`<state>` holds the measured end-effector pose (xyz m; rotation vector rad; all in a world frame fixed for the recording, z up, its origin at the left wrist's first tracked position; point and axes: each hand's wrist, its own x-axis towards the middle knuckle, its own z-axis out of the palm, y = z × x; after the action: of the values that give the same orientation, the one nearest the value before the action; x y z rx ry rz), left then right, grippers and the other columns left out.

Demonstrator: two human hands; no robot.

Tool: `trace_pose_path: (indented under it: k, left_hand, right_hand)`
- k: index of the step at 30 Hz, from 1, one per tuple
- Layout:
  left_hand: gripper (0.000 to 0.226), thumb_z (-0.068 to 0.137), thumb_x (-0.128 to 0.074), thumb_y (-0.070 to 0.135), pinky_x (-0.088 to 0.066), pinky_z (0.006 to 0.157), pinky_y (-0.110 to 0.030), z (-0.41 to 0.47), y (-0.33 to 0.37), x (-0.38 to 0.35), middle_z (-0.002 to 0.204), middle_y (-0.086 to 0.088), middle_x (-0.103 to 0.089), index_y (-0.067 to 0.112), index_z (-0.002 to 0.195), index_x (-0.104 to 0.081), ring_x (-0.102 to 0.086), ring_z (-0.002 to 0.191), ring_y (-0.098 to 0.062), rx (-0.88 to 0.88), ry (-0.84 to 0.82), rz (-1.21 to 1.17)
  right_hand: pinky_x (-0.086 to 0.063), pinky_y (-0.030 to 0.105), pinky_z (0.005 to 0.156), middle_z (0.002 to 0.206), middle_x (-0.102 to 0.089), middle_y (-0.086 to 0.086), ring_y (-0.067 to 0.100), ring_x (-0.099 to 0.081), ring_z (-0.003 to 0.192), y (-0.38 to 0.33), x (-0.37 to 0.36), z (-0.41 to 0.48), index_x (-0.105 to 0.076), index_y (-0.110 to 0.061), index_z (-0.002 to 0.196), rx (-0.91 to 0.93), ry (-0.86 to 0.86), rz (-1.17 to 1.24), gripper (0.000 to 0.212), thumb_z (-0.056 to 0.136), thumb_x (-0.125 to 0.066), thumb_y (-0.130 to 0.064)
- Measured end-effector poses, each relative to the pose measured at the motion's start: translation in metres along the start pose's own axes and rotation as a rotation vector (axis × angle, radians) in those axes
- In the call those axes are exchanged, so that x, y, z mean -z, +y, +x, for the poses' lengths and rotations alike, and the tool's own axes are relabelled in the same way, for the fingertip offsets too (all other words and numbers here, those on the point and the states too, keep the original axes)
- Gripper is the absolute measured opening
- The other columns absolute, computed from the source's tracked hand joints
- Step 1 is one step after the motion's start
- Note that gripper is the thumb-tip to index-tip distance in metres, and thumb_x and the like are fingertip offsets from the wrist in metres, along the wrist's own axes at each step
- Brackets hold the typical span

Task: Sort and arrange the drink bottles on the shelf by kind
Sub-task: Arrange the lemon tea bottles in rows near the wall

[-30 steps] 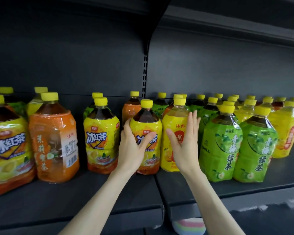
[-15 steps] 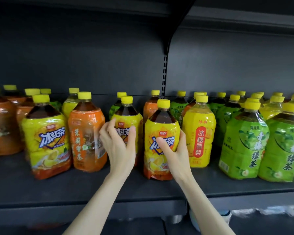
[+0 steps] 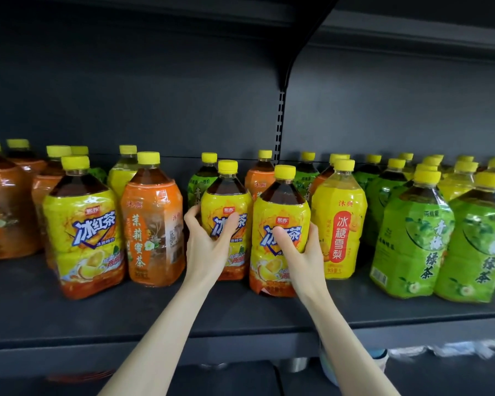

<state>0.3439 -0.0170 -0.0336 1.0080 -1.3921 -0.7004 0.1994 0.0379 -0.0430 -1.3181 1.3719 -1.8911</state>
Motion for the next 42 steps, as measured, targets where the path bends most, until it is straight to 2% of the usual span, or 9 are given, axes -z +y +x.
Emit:
trace_pose_path:
  k: [6,11,17,21,23,28,34,38,42]
  left_hand:
    - [0.091,0.058,-0.058,0.083,-0.053,0.089,-0.042,-0.003,-0.005,0.010,0.116,-0.001,-0.059,0.019,0.123,-0.053,-0.060,0.104,-0.015,0.006,-0.005,0.092]
    - [0.079,0.057,-0.062,0.079,-0.053,0.088,-0.041,-0.041,0.011,0.013,0.117,-0.003,-0.056,0.027,0.115,-0.046,-0.058,0.105,-0.014,-0.037,0.055,-0.049]
    - [0.059,0.057,-0.063,0.079,-0.054,0.084,-0.046,-0.073,0.053,-0.006,0.113,0.000,-0.061,0.044,0.102,-0.049,-0.062,0.104,-0.016,-0.114,-0.030,-0.200]
    - [0.047,0.069,-0.069,0.062,-0.050,0.068,-0.012,-0.119,0.101,-0.038,0.090,0.026,-0.068,0.035,0.103,-0.052,-0.063,0.086,0.008,-0.159,-0.093,-0.271]
    - [0.050,0.068,-0.064,0.055,-0.046,0.061,-0.004,-0.151,0.120,-0.062,0.083,0.037,-0.064,0.026,0.107,-0.054,-0.062,0.080,0.013,-0.168,-0.132,-0.311]
    - [0.047,0.067,-0.061,0.051,-0.045,0.059,-0.004,-0.239,0.157,-0.135,0.081,0.031,-0.067,0.031,0.109,-0.053,-0.061,0.079,0.015,-0.122,-0.251,-0.400]
    - [0.042,0.066,-0.059,0.074,-0.050,0.074,-0.023,-0.318,0.193,-0.223,0.089,0.029,-0.067,0.045,0.097,-0.053,-0.063,0.086,0.007,-0.049,-0.376,-0.417]
    - [0.038,0.071,-0.059,0.067,-0.049,0.069,-0.019,-0.333,0.224,-0.278,0.093,0.017,-0.067,0.040,0.097,-0.053,-0.064,0.083,0.005,-0.070,-0.428,-0.440]
    - [0.039,0.068,-0.059,0.066,-0.048,0.062,-0.010,-0.332,0.247,-0.336,0.093,0.020,-0.065,0.040,0.096,-0.050,-0.061,0.078,0.014,-0.122,-0.474,-0.462]
  right_hand:
    - [-0.056,0.022,0.075,0.110,-0.067,-0.008,0.004,-0.067,0.096,-0.008,0.003,-0.009,-0.047,-0.027,0.127,0.001,-0.004,0.063,0.067,0.068,-0.066,-0.053]
    - [-0.055,0.016,0.074,0.100,-0.069,-0.016,-0.006,-0.066,0.090,-0.022,0.022,-0.032,-0.054,-0.039,0.110,0.031,0.020,0.112,0.033,0.081,-0.068,-0.040]
    - [-0.057,0.034,0.079,0.097,-0.074,-0.004,0.012,-0.070,0.090,-0.057,0.074,-0.049,-0.061,-0.020,0.112,0.098,0.085,0.099,0.055,0.070,-0.065,-0.055]
    - [-0.055,0.040,0.083,0.097,-0.074,-0.005,0.014,-0.070,0.093,-0.082,0.136,-0.066,-0.064,-0.027,0.105,0.143,0.160,0.043,0.043,0.073,-0.064,-0.055]
    - [-0.055,0.042,0.084,0.099,-0.073,-0.006,0.014,-0.070,0.094,-0.091,0.176,-0.082,-0.064,-0.027,0.107,0.153,0.199,0.012,0.046,0.072,-0.064,-0.057]
    - [-0.057,0.045,0.083,0.095,-0.074,-0.004,0.013,-0.071,0.089,-0.108,0.292,-0.135,-0.064,-0.025,0.104,0.099,0.296,-0.098,0.050,0.069,-0.062,-0.061]
    - [-0.056,0.046,0.082,0.091,-0.074,-0.004,0.014,-0.070,0.085,-0.124,0.414,-0.174,-0.066,-0.025,0.098,0.056,0.449,-0.183,0.051,0.067,-0.061,-0.065]
    - [-0.057,0.047,0.081,0.093,-0.074,0.000,0.017,-0.071,0.086,-0.132,0.473,-0.166,-0.066,-0.024,0.100,0.073,0.496,-0.169,0.049,0.069,-0.063,-0.063]
    - [-0.057,0.032,0.071,0.090,-0.074,-0.002,0.012,-0.071,0.081,-0.135,0.525,-0.139,-0.065,-0.020,0.101,0.135,0.510,-0.154,0.045,0.074,-0.063,-0.056]
